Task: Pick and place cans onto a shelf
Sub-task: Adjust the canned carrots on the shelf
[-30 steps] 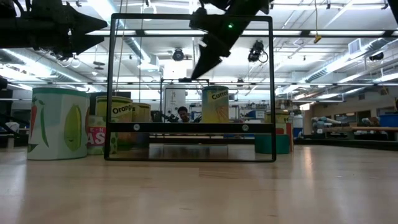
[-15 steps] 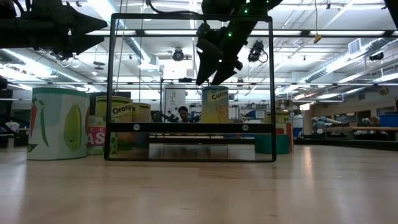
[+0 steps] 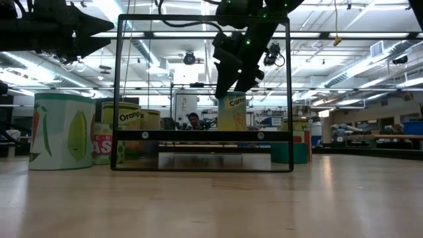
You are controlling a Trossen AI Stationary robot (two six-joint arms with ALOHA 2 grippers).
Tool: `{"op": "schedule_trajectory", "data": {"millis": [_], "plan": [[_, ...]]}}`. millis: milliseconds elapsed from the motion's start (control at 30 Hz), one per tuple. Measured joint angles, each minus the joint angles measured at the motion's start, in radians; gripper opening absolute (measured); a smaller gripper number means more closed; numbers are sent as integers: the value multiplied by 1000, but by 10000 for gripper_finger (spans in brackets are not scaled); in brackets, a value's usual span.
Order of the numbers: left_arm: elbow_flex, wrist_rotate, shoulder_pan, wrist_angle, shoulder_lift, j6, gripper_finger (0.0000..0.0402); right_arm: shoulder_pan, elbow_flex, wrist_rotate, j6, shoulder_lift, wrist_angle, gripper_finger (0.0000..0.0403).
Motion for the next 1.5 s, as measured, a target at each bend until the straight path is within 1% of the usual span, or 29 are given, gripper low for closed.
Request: {"op": "schedule_trajectory", "data": {"millis": [200, 367, 467, 633, 733, 833, 967, 1033, 1200, 1367, 1500], "plan": [[0, 0, 0, 0, 0, 0, 396, -6, -10, -12, 30, 0, -13, 397], [0, 0, 0, 0, 0, 0, 396, -20, -10, -68, 25, 0, -21, 392], [0, 0, 0, 0, 0, 0, 396, -24, -10, -95, -23, 0, -21, 376], [0, 0, 0, -1, 0, 0, 396, -35, -10, -111, -142, 0, -21, 337], [0, 0, 0, -1, 0, 0, 396, -50, -9, -167, -228, 0, -19, 324], [0, 0, 0, -1, 0, 0, 396, -71, -9, -242, -302, -1, -19, 329], [0, 0, 0, -1, 0, 0, 396, -98, -9, -345, -459, -1, -26, 349], [0, 0, 0, -1, 0, 0, 396, -110, -11, -370, -543, 0, -33, 351], [0, 0, 0, -1, 0, 1, 396, -135, -11, -397, -713, 1, -27, 345], [0, 0, 0, 0, 0, 1, 396, -140, -11, -394, -749, 1, -19, 345], [0, 0, 0, -1, 0, 1, 396, -138, -11, -368, -762, 1, -29, 359]]}}
